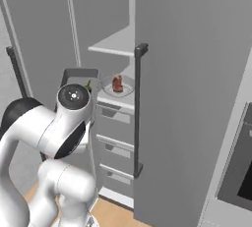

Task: Take the meat container that has the steak and place it on the second highest rack of the freezer. Then take the vegetable container that has the mushroom and eggplant and place it on the highest rack of the freezer.

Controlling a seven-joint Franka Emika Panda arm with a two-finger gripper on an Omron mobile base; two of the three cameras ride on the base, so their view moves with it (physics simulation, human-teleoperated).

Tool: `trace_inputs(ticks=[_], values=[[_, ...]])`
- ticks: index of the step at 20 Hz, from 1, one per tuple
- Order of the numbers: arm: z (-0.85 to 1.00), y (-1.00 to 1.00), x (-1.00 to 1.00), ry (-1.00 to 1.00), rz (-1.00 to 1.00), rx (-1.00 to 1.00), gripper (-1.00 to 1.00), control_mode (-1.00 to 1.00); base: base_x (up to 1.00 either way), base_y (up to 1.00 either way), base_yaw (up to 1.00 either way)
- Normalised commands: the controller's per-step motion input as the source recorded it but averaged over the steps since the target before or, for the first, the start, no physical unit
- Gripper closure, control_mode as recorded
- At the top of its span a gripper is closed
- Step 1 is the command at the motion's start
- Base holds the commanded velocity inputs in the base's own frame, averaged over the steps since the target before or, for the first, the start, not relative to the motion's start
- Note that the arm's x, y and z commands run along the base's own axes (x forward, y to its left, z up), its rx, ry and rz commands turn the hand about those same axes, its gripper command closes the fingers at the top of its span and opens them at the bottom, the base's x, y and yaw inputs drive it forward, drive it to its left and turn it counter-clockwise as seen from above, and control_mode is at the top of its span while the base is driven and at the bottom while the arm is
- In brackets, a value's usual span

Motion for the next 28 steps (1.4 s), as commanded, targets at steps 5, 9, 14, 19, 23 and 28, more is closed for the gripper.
trace_inputs(ticks=[5, 9, 14, 19, 23, 28], values=[[0.0, 0.0, 0.0, 0.0, 0.0, 0.0, 1.0, 1.0, 0.63, -0.06, -0.04], [0.0, 0.0, 0.0, 0.0, 0.0, 0.0, 1.0, 1.0, 0.91, 0.25, -0.17], [0.0, 0.04, 0.07, 0.0, -0.02, 0.0, 1.0, -1.0, 0.52, 0.12, -0.13], [0.34, 0.39, 0.31, -0.03, -0.05, 0.01, 1.0, -1.0, 0.0, 0.0, 0.0], [0.52, 0.33, 0.37, -0.04, 0.0, 0.1, 1.0, -1.0, 0.0, 0.0, 0.0], [0.44, 0.14, 0.52, 0.02, -0.01, 0.16, 1.0, -1.0, 0.0, 0.0, 0.0]])
